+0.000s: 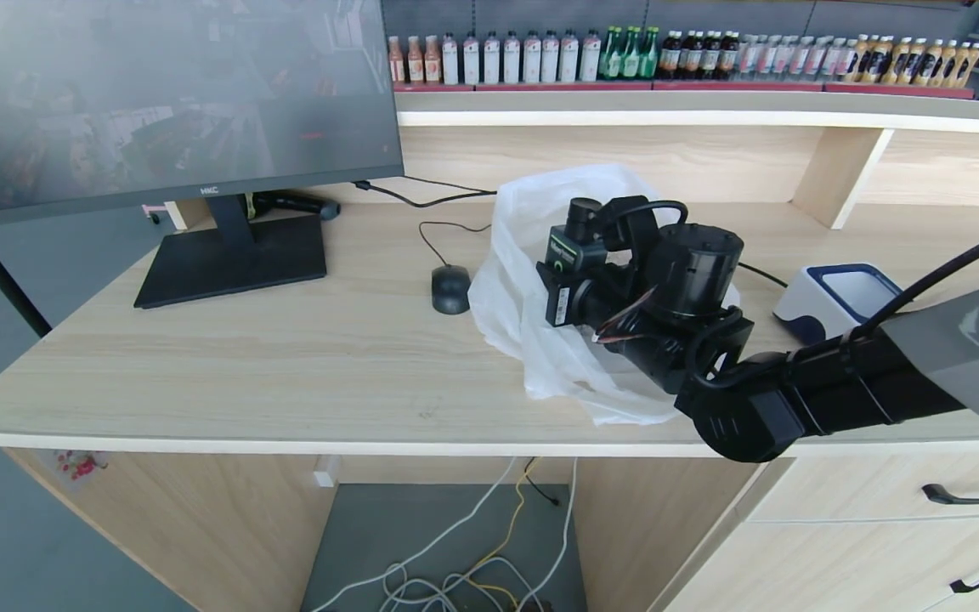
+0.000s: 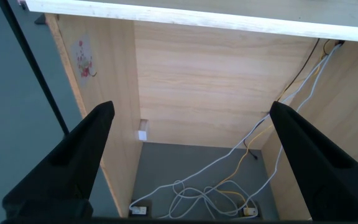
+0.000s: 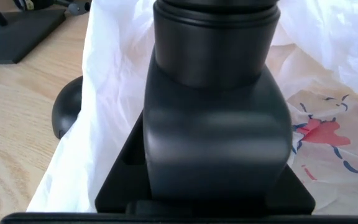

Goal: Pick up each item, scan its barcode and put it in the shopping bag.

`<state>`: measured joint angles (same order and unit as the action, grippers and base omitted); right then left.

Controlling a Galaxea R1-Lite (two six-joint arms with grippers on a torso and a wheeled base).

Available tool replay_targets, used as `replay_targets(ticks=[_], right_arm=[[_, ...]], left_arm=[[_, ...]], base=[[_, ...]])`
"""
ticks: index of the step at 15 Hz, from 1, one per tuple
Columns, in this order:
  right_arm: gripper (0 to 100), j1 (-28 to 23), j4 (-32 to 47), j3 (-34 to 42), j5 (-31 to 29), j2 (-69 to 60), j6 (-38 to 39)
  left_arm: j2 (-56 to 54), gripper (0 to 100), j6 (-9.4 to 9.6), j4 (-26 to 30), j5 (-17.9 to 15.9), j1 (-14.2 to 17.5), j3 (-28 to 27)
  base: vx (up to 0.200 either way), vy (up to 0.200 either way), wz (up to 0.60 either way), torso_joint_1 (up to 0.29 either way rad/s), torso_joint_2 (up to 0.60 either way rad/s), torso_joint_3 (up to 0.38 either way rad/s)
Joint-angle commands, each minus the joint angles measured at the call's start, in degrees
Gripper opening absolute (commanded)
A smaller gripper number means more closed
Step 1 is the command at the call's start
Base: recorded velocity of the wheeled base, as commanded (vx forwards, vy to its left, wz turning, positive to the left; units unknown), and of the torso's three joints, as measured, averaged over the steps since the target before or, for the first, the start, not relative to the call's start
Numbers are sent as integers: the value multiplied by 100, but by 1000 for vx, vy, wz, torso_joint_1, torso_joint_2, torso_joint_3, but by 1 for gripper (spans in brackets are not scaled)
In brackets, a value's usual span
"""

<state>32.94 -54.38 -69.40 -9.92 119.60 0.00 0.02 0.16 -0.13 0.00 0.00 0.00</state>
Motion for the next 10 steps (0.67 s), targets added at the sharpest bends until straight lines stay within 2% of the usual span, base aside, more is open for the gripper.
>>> replay_targets(ticks=[1, 10], right_arm=[[0, 2, -11, 23, -1, 72, 0], [0, 11, -2, 111, -1, 90, -62]], left_arm=[[-2, 100, 2, -4, 0, 0, 0], [-2, 100, 2, -4, 0, 0, 0]], base=[[0, 0, 0, 0, 0, 0], [0, 0, 0, 0, 0, 0]])
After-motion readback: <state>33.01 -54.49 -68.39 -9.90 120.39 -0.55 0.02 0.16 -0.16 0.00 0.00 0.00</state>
